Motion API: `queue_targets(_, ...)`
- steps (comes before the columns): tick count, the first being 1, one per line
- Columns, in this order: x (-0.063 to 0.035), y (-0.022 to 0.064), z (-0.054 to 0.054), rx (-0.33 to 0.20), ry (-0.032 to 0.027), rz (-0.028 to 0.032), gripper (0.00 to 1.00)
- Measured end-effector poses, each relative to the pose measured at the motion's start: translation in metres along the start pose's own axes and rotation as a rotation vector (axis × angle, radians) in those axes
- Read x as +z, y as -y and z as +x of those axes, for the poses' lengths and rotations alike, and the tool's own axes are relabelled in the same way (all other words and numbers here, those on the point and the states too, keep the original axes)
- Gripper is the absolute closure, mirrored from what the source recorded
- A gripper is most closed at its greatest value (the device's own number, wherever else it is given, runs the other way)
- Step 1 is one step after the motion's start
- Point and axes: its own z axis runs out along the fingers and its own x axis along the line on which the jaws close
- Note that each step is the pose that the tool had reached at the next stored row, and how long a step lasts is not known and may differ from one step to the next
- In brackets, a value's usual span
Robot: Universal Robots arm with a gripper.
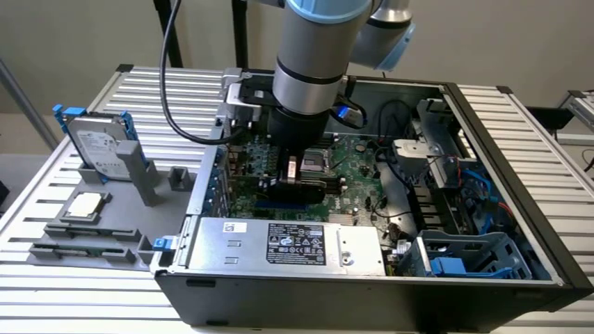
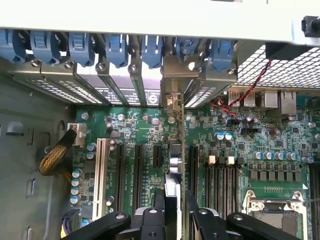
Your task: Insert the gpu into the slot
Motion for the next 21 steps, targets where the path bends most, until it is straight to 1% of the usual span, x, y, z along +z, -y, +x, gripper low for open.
queue_targets(9, 0.0003, 0.0007, 0.0010, 0.000, 0.0002, -0.0002, 0.74)
queue_targets(21, 0.0030, 0.0010, 0.0015, 0.000, -0.0022, -0.0003, 0.74)
